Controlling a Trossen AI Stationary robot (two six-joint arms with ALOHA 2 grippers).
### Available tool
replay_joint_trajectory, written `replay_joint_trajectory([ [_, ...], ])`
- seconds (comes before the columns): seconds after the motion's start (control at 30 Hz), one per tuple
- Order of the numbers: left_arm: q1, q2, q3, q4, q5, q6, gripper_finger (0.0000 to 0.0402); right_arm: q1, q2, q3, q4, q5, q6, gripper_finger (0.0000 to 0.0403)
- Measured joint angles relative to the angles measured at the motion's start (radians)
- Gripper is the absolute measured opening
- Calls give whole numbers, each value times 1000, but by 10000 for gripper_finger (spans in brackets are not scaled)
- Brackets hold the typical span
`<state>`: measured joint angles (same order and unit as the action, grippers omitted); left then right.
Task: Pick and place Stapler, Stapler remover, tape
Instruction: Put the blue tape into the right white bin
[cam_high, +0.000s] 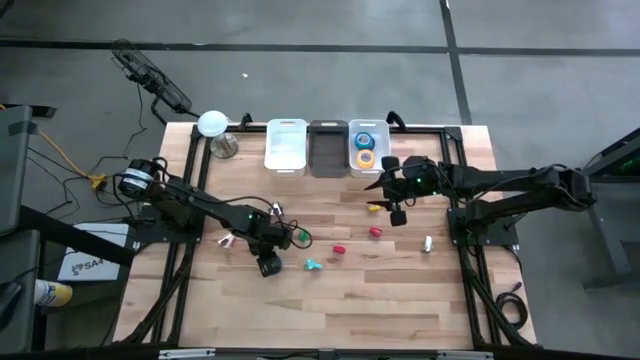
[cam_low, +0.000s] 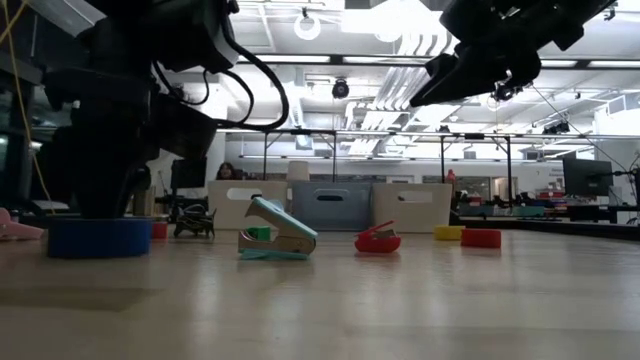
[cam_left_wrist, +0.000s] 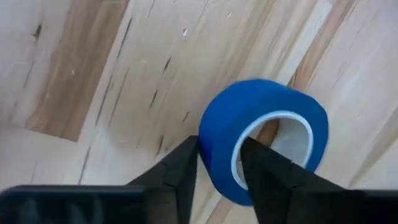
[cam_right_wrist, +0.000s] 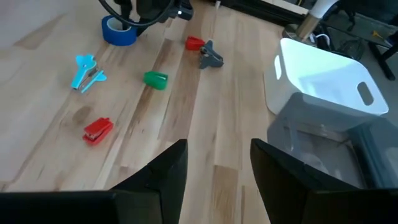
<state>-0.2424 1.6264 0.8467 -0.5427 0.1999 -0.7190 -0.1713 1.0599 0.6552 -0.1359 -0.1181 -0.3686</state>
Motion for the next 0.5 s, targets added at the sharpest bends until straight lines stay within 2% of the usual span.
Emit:
replay_joint_trajectory([
  [0.17, 0, 0, -1, -6, -7, 62, 36, 14, 0, 0, -1, 0, 3, 167],
  [0.4, -1, 1, 8, -19, -49, 157, 35, 41, 0, 0, -1, -5, 6, 167],
  [0.47, -4, 5, 36, -58, -111, 188, 35, 48, 0, 0, 0, -9, 5, 167],
  [0.5, -4, 5, 55, -83, -174, 206, 35, 51, 0, 0, 3, -9, 6, 167],
])
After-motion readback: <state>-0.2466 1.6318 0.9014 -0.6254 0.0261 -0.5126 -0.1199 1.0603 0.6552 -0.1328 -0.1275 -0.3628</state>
